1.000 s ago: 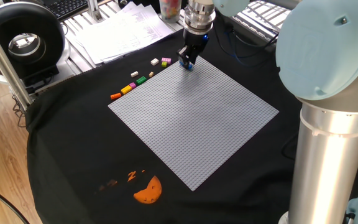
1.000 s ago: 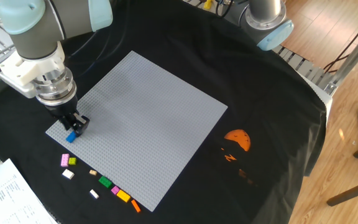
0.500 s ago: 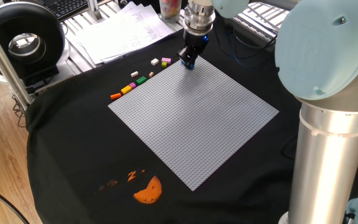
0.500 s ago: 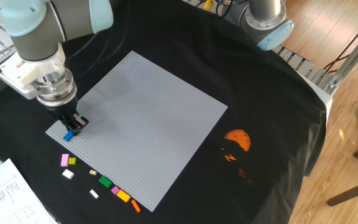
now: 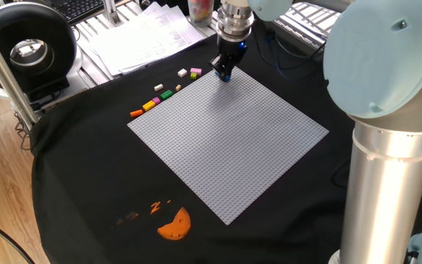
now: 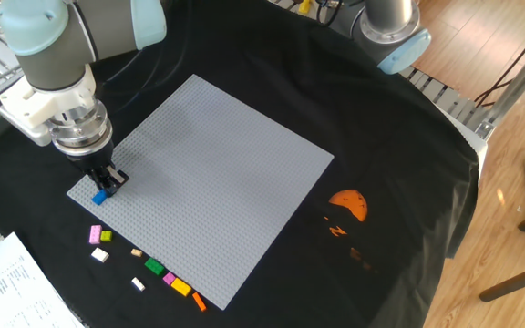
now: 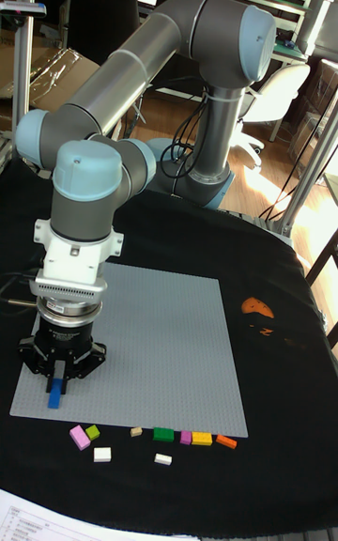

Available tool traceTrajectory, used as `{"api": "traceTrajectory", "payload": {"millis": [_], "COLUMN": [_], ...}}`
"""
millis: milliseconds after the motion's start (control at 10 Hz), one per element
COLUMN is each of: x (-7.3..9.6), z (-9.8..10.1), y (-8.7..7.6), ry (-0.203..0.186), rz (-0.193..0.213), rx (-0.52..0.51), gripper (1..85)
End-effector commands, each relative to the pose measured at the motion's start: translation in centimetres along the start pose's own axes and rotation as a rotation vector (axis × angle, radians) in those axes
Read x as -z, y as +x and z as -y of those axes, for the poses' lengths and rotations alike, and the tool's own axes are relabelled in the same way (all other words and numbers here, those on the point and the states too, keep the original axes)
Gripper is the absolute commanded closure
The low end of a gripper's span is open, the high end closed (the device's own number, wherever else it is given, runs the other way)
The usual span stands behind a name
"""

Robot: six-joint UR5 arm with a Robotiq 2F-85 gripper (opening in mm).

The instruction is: Build with small Lego blocks

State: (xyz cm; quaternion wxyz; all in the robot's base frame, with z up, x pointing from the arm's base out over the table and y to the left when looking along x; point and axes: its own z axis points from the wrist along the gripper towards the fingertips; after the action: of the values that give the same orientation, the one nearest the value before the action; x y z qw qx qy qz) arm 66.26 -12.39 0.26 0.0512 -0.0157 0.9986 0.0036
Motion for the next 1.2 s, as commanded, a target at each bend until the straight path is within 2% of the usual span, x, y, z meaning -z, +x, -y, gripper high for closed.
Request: {"api": "traceTrajectory", "payload": {"millis": [0,400,1100], "x": [-0.01,0.13,0.09], "z": [-0.18,-0.23,0.12], "y": [0.08,0.54,-0.05], "ry": [-0.012,-0.017,0.005], "rz": [-0.004,-0.020,-0.008], "rx": [-0.019,-0.006,0.010], "gripper": [82.7,83.3,83.3]}}
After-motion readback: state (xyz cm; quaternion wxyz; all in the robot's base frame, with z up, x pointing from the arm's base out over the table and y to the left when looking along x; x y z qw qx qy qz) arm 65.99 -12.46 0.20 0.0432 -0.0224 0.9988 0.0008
